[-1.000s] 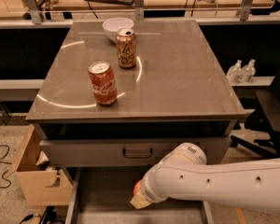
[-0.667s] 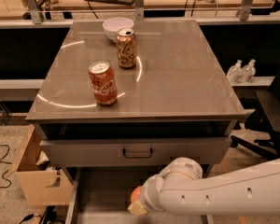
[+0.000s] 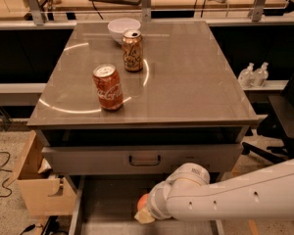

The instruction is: Place orange into middle drawer

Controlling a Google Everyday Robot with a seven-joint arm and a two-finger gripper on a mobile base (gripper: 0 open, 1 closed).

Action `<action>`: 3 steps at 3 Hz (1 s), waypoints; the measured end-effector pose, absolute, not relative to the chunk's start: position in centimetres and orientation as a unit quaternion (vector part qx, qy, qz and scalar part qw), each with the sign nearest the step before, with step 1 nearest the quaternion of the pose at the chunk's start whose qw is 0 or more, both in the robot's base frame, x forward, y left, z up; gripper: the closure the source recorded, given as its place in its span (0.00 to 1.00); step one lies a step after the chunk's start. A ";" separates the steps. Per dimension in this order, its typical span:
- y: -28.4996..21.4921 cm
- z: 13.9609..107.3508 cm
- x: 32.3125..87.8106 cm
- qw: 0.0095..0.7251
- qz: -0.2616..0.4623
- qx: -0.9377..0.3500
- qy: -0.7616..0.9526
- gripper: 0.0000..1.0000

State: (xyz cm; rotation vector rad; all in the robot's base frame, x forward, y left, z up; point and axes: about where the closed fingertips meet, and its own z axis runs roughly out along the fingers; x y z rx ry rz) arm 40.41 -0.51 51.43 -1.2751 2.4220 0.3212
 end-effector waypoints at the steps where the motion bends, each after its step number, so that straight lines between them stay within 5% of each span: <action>1: -1.4 48.9 41.6 0.182 0.099 -0.483 0.851 1.00; 3: -3.1 44.6 42.2 0.182 0.086 -0.536 0.820 1.00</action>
Offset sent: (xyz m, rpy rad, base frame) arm 0.0179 -0.0205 -0.0983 -0.0995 -0.0590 0.1960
